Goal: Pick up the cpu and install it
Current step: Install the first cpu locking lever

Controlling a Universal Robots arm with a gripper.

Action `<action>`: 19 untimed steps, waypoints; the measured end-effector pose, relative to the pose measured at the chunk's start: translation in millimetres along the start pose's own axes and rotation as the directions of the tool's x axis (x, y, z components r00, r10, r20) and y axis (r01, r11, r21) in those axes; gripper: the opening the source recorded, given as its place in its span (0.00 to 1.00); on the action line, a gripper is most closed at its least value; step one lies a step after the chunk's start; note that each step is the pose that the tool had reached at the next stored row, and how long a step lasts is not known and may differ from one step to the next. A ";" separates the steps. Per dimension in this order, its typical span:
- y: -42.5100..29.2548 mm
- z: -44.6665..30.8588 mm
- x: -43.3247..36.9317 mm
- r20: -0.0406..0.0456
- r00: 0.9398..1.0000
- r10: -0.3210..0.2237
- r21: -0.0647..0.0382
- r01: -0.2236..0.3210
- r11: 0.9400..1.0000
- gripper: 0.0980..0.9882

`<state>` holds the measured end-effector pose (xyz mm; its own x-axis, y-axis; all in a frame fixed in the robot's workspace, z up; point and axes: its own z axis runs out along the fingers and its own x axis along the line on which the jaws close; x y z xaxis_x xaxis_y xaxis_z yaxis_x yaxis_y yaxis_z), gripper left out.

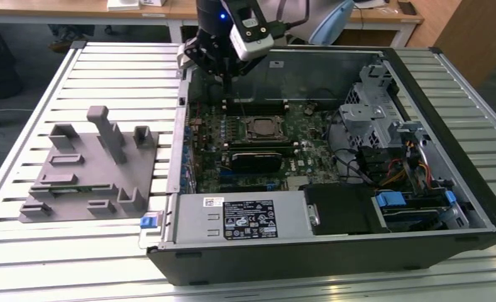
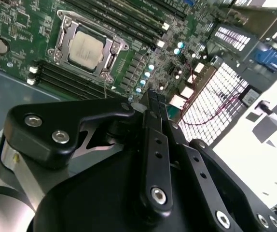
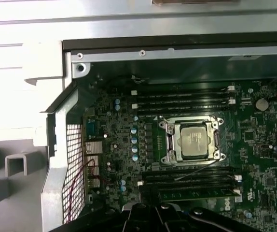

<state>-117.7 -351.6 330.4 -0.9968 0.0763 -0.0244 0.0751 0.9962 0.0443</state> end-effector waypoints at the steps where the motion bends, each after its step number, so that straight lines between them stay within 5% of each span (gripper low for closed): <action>1: 1.1 0.6 0.1 0.000 1.000 0.000 0.000 0.000 1.000 0.01; 19: 9.4 16.0 1.1 0.000 1.000 0.000 0.000 0.000 1.000 0.01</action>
<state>-117.7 -341.5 314.8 -0.9968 0.0763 -0.0245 0.0751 0.9962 0.0443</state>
